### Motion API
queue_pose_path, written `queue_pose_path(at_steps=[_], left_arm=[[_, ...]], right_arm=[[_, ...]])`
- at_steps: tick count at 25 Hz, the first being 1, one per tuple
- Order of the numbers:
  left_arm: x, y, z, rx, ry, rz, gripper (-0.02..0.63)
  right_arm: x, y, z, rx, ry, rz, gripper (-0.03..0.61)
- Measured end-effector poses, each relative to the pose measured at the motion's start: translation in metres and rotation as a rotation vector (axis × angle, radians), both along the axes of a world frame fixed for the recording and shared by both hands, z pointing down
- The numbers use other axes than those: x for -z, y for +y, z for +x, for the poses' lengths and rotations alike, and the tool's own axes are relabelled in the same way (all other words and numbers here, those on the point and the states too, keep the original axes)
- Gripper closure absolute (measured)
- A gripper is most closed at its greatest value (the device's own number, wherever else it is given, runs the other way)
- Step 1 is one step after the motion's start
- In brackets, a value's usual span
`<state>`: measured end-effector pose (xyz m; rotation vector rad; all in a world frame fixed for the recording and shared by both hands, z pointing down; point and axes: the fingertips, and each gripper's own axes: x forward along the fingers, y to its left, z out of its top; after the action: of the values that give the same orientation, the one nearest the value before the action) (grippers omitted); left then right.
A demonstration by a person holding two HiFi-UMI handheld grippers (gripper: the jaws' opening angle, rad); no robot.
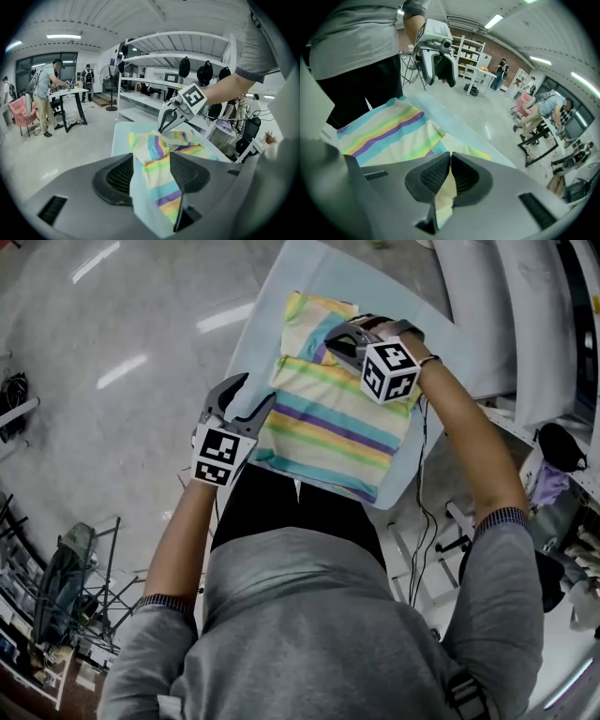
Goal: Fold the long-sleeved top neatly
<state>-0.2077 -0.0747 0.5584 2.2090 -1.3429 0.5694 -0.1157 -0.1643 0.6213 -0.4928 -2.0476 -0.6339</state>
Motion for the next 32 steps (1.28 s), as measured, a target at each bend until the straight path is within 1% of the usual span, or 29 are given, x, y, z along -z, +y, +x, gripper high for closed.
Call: queue_pose_path(at_steps=[2,3,6,11,14,16,20,23,25,28,32], left_arm=[[-0.008,0.001,-0.005,-0.015,0.002,-0.011,0.344],[-0.01,0.001,-0.007,-0.026,0.002,-0.015,0.344],[-0.014,-0.001,-0.011,-0.061,0.007,-0.023,0.344],[-0.014,-0.006,-0.015,-0.109,0.019,-0.028,0.344],[-0.015,-0.007,-0.014,-0.146,0.028,-0.033,0.344],[-0.016,-0.004,-0.012,-0.178,0.025,-0.04,0.344],[-0.021,0.011,-0.005,-0.26,0.005,-0.058,0.345],[-0.029,0.029,-0.002,-0.298,-0.015,-0.082,0.345],[-0.036,0.043,-0.001,-0.306,-0.026,-0.104,0.345],[-0.049,0.066,0.0,-0.29,-0.028,-0.143,0.345],[-0.067,0.1,0.005,-0.275,-0.046,-0.188,0.345]], right_arm=[[-0.013,-0.003,-0.006,-0.014,0.022,0.002,0.543],[-0.017,-0.004,-0.008,-0.023,0.033,-0.001,0.525],[-0.021,-0.007,-0.012,-0.05,0.063,-0.012,0.419],[-0.003,-0.015,-0.011,-0.116,0.068,-0.011,0.402],[0.014,-0.019,-0.003,-0.194,0.058,-0.011,0.395],[0.027,-0.018,0.007,-0.267,0.042,-0.023,0.391],[0.046,-0.003,0.046,-0.44,0.022,-0.052,0.383],[0.05,0.021,0.083,-0.571,0.011,-0.085,0.382],[0.048,0.042,0.108,-0.662,0.003,-0.121,0.38],[0.04,0.077,0.144,-0.789,-0.001,-0.177,0.377],[0.028,0.127,0.184,-0.914,-0.007,-0.218,0.376]])
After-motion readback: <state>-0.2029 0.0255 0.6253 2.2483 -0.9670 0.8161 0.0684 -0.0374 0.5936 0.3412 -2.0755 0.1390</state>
